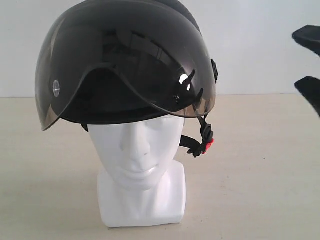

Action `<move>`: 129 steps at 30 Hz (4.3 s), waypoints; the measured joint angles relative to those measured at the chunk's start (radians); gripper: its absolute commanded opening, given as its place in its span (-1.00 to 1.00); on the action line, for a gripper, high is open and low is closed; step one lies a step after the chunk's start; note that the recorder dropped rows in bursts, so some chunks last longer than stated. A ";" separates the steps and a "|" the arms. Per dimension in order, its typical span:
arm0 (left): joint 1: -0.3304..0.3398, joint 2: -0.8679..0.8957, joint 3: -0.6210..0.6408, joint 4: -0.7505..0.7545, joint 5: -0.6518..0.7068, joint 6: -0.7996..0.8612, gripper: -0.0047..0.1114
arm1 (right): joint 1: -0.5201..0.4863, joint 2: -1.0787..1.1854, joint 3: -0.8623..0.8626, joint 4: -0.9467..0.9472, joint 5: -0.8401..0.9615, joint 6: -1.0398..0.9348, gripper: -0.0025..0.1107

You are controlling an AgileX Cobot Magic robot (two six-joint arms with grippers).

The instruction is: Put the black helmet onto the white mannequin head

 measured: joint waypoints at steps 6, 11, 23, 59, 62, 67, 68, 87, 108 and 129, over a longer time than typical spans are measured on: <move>0.000 0.000 0.000 0.000 0.000 0.000 -0.84 | 0.000 -0.171 -0.023 0.065 0.365 -0.822 -0.43; 0.000 0.000 0.000 0.000 0.000 0.000 -0.84 | 0.000 -0.105 -0.090 -0.095 0.633 -0.964 -0.43; 0.000 0.000 0.000 0.000 0.000 0.000 -0.84 | 0.000 0.106 -0.320 -0.717 1.471 -0.430 -0.96; 0.000 0.000 0.000 0.000 0.000 0.000 -0.84 | 0.000 -0.162 -0.329 -0.762 1.437 -0.229 -0.96; 0.000 0.000 0.000 0.000 0.000 0.000 -0.84 | 0.000 -0.197 -0.329 -0.792 1.450 -0.206 -0.96; 0.000 0.000 0.000 0.037 0.000 0.023 -0.84 | 0.000 -0.209 -0.329 -0.802 1.439 -0.195 -0.96; 0.000 0.000 0.000 0.074 0.000 0.052 -0.84 | 0.000 -0.209 -0.329 -0.802 1.430 -0.193 -0.96; 0.000 0.000 0.000 0.957 -0.375 0.199 -0.84 | 0.000 -0.209 -0.329 -0.787 1.348 -0.131 -0.96; -0.001 -0.004 -0.037 0.824 -1.278 -0.592 -0.84 | 0.000 -0.209 -0.329 -0.785 1.234 -0.115 -0.96; -0.019 0.386 -0.392 0.396 -0.359 -1.108 -0.84 | 0.000 -0.070 -0.398 -0.973 1.167 -0.068 -0.96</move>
